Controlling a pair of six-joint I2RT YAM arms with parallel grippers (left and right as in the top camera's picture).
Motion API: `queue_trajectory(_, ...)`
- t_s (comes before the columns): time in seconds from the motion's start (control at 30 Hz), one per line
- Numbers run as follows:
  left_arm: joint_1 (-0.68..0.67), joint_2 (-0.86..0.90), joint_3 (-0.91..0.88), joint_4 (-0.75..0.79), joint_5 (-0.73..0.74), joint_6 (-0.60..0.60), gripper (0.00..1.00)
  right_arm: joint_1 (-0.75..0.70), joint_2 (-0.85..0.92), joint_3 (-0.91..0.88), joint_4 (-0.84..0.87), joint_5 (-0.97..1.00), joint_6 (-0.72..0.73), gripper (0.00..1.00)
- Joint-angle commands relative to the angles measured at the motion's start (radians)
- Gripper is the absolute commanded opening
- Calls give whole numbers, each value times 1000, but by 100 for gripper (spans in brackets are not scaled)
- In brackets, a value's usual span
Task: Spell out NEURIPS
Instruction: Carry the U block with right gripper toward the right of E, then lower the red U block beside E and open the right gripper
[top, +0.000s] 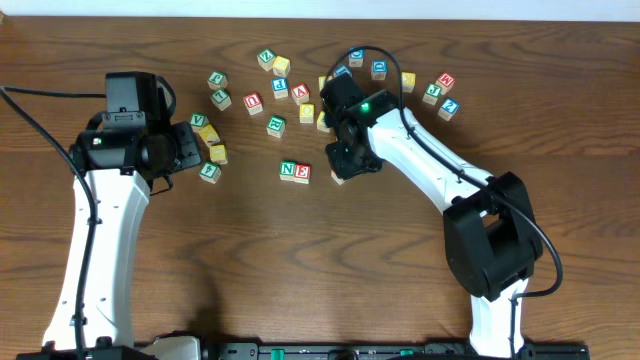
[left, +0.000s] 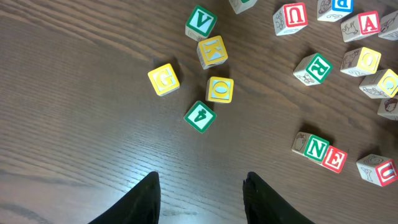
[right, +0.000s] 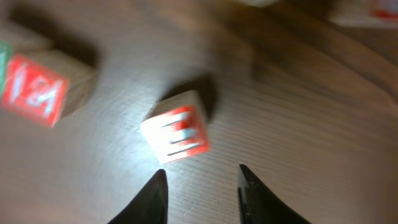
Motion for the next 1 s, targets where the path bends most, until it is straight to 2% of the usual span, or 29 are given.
queue_trajectory(0.0, 3, 6, 7, -2, -6, 6, 43, -8, -23, -6, 24, 92, 221, 29)
queue_trajectory(0.33, 3, 6, 7, -2, -6, 6, 43, -10, -22, -117, 233, 128, 234, 27)
queue_trajectory(0.47, 3, 6, 7, -2, -6, 6, 43, -10, -22, -133, 294, 98, 161, 24)
queue_trajectory(0.7, 3, 6, 7, -2, -5, 6, 43, -10, -22, -133, 306, 7, 60, 23)
queue_trajectory(0.97, 3, 6, 7, -2, -6, 6, 43, -10, -22, -133, 284, -34, 6, 24)
